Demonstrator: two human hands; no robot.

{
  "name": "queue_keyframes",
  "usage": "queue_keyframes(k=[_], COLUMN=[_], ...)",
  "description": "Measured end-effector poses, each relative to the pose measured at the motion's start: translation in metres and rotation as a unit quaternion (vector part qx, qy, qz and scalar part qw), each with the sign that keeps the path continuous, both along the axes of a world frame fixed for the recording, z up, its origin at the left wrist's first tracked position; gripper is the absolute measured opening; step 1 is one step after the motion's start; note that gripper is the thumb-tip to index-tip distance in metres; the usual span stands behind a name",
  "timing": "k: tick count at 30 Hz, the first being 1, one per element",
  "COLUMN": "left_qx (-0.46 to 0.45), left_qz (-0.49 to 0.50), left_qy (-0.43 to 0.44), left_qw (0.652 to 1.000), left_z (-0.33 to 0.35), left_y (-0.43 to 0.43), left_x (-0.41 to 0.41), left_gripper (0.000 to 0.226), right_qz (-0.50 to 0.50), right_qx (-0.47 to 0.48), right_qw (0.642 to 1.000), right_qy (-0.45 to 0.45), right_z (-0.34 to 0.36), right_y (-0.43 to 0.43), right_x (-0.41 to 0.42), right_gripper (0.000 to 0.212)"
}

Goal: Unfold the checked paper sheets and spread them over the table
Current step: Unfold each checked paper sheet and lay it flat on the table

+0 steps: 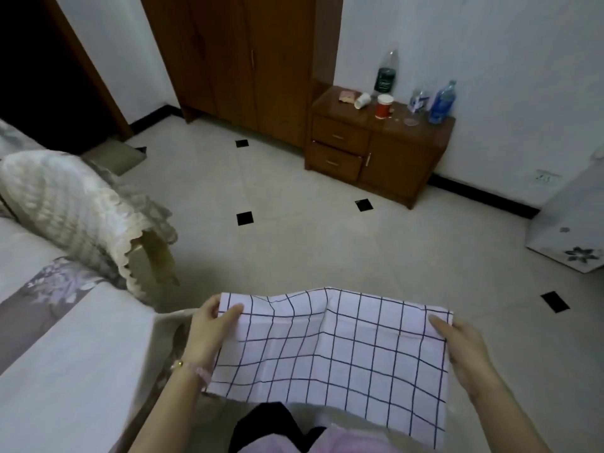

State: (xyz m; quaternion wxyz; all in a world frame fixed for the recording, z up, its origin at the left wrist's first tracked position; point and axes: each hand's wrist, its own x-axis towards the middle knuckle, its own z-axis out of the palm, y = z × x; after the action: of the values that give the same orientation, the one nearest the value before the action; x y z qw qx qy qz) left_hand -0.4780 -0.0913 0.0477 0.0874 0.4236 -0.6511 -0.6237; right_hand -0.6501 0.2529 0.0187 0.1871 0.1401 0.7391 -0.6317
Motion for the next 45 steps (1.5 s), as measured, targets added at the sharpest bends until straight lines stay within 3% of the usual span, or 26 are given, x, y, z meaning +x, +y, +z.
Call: queue_keyframes(k=[6, 13, 19, 27, 34, 40, 45], left_qx=[-0.014, -0.011, -0.007, -0.063, -0.042, -0.084, -0.154], left_qz=[0.048, 0.129, 0.142, 0.261, 0.39, 0.481, 0.579], left_qy=[0.034, 0.003, -0.013, 0.056, 0.032, 0.035, 0.069], left_qw=[0.998, 0.992, 0.99, 0.962, 0.919, 0.872, 0.798], left_z=[0.011, -0.025, -0.014, 0.033, 0.015, 0.048, 0.095], left_y=[-0.049, -0.142, -0.232, -0.361, -0.462, -0.559, -0.621], left_x=[-0.086, -0.187, -0.261, -0.305, -0.311, -0.306, -0.274], left_gripper=[0.004, 0.005, 0.026, 0.017, 0.01, 0.009, 0.008], right_qz=[0.05, 0.109, 0.173, 0.281, 0.394, 0.508, 0.594], right_qx=[-0.008, 0.018, 0.038, -0.018, -0.026, -0.044, -0.106], right_qw=[0.998, 0.994, 0.984, 0.956, 0.917, 0.857, 0.79], right_qy=[0.027, 0.02, 0.034, 0.086, 0.051, 0.072, 0.108], right_z=[0.021, 0.012, 0.034, 0.07, 0.042, 0.066, 0.111], right_y=[-0.07, -0.173, -0.292, -0.488, -0.681, -0.883, -1.036], right_x=[-0.107, -0.232, -0.341, -0.44, -0.488, -0.508, -0.47], right_gripper=[0.013, 0.013, 0.019, 0.017, 0.013, 0.014, 0.01])
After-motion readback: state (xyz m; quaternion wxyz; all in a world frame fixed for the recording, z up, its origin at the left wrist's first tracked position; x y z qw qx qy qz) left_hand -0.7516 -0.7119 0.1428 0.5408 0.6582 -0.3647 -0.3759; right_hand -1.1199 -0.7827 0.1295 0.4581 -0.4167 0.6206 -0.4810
